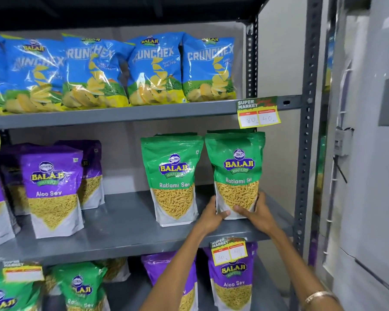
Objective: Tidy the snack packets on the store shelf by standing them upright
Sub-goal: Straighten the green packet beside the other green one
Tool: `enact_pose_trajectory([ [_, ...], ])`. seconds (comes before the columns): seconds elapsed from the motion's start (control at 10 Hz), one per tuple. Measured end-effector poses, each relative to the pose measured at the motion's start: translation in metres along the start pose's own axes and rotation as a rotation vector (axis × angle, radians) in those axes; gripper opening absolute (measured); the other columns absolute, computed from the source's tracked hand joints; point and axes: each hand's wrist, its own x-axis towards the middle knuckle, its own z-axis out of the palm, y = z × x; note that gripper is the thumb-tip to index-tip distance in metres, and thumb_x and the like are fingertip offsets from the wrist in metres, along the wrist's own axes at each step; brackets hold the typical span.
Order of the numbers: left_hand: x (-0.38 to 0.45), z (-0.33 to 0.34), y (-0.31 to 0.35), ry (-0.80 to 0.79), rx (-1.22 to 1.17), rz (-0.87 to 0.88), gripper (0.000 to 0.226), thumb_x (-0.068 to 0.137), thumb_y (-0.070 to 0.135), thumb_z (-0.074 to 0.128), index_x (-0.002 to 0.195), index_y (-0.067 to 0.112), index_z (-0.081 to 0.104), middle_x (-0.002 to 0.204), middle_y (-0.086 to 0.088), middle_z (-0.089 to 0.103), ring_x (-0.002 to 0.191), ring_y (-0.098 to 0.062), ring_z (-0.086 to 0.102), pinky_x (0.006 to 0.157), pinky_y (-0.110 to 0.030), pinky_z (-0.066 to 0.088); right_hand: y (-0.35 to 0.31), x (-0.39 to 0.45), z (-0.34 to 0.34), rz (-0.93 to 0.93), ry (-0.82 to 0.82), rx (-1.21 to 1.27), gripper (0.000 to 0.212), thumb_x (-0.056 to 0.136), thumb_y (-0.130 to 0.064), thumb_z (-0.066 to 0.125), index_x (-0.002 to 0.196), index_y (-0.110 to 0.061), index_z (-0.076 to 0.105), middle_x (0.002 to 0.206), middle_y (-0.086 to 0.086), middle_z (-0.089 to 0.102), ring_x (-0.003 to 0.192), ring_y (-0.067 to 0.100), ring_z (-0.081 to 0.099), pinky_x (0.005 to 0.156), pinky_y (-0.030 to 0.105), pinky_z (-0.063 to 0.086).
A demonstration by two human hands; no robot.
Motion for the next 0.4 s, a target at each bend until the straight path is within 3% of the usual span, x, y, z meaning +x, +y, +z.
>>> enact_pose_trajectory([
  [0.1,-0.004,-0.002,0.005,-0.017,-0.003,0.011,0.078,0.093,0.032,0.07,0.156,0.017,0.028,0.15,0.014,0.036,0.141,-0.009,0.035,0.12,-0.032,0.03,-0.003,-0.005,0.0,-0.015,0.014,-0.028,0.094,0.069,-0.045,0.086,0.136,-0.014,0.029,0.136,0.005,0.056,0.123,0.025,0.057,0.101,0.043,0.049],
  [0.2,0.011,-0.003,-0.014,0.024,0.013,-0.022,0.109,0.072,0.066,0.075,0.157,0.019,0.027,0.162,0.002,0.039,0.15,-0.022,0.039,0.124,-0.045,0.032,-0.009,-0.011,-0.001,-0.029,0.022,-0.042,0.114,0.055,-0.071,0.081,0.139,-0.015,0.028,0.137,0.006,0.055,0.125,0.027,0.056,0.101,0.045,0.049],
  [0.3,-0.017,-0.008,0.007,0.032,0.063,-0.016,0.103,0.086,0.045,0.075,0.163,0.018,0.011,0.169,-0.003,0.026,0.155,-0.026,0.029,0.126,-0.046,0.028,-0.007,-0.018,0.001,-0.069,0.073,-0.114,0.114,0.061,-0.076,0.073,0.145,-0.015,0.027,0.138,0.008,0.052,0.127,0.027,0.053,0.104,0.049,0.048],
  [0.4,-0.066,-0.015,0.028,0.21,0.29,0.172,0.082,0.1,0.04,0.059,0.163,0.015,0.013,0.171,-0.003,0.019,0.158,-0.022,0.02,0.128,-0.042,0.022,-0.011,-0.047,0.013,-0.229,0.25,-0.353,0.081,0.089,-0.064,0.055,0.149,-0.018,0.029,0.143,0.01,0.047,0.132,0.029,0.047,0.106,0.048,0.044],
])
